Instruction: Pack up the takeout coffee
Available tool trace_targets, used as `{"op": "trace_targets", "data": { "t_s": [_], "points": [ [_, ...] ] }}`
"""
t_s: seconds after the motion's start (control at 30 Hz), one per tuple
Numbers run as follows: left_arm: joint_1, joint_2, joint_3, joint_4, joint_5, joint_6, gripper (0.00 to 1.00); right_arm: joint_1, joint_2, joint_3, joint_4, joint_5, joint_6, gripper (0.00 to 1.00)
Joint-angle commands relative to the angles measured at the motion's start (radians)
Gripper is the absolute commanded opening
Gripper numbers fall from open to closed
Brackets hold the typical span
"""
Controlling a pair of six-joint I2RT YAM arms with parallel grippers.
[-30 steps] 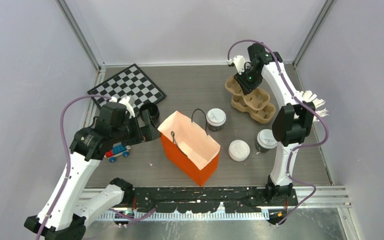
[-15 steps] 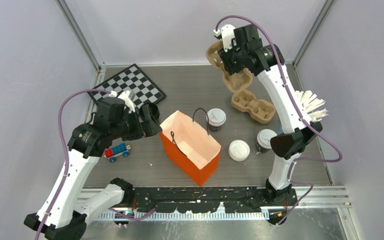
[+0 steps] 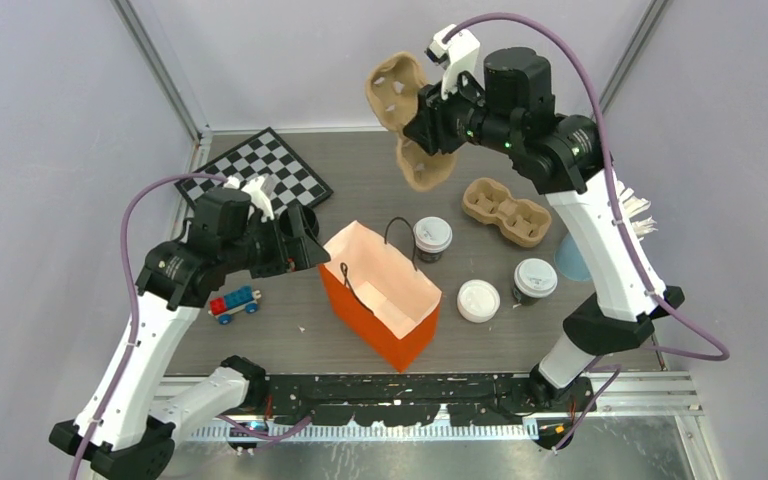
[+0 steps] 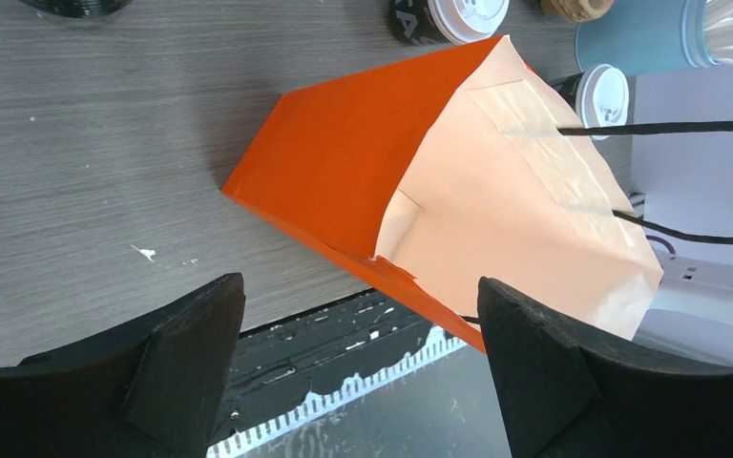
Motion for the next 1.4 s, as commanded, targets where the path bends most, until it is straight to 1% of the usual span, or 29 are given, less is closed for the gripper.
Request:
{"op": "trace_targets", "data": {
  "t_s": [0.0,0.07,0.13,0.27,0.33,0.43,0.5,0.53,0.7,0.8,0.87,1.0,1.17,1.27,1.37],
  "points": [
    [0.001,0.006,0.02,0.032,0.041,-0.047,0.93,0.047,-0.05,-0.025,0.188,-0.126,0.203,0.39],
    [0.001,0.017,0.025,0.036,0.03,-0.072,0.91,0.076,-0.055,-0.041,0.223,-0.171,0.25,0.39],
    [0.001,0.019,0.037,0.04,0.019,-0.09,0.9,0.097,-0.062,-0.059,0.254,-0.171,0.312,0.39],
    [0.018,0.017,0.046,0.022,0.005,-0.098,0.9,0.125,-0.1,-0.134,0.364,-0.211,0.451,0.39],
    [0.062,0.022,0.045,0.008,0.045,-0.103,0.91,0.142,-0.116,-0.175,0.389,-0.21,0.501,0.38],
    [0.139,0.029,0.039,0.023,0.143,-0.12,0.9,0.159,-0.129,-0.203,0.378,-0.208,0.548,0.38],
    [0.197,0.029,0.027,0.04,0.213,-0.135,0.89,0.169,-0.131,-0.201,0.352,-0.216,0.551,0.38],
    [0.207,0.029,0.021,0.054,0.226,-0.145,0.88,0.172,-0.132,-0.197,0.341,-0.216,0.553,0.38],
    [0.214,0.045,-0.002,0.109,0.288,-0.201,0.85,0.202,-0.14,-0.196,0.309,-0.203,0.59,0.37],
    [0.225,0.042,-0.011,0.115,0.284,-0.213,0.82,0.246,-0.145,-0.214,0.276,-0.182,0.602,0.36],
    [0.232,0.04,-0.016,0.115,0.28,-0.217,0.8,0.276,-0.156,-0.255,0.264,-0.167,0.601,0.36],
    [0.234,0.039,-0.025,0.089,0.273,-0.211,0.8,0.32,-0.195,-0.325,0.236,-0.105,0.579,0.36],
    [0.235,0.012,-0.084,0.139,0.306,-0.239,0.77,0.331,-0.239,-0.38,0.155,-0.016,0.52,0.36],
    [0.235,0.009,-0.115,0.182,0.349,-0.243,0.74,0.333,-0.24,-0.387,0.105,-0.017,0.495,0.36],
    [0.235,0.016,-0.126,0.182,0.351,-0.232,0.73,0.342,-0.234,-0.389,0.075,-0.011,0.475,0.36]
  ]
}}
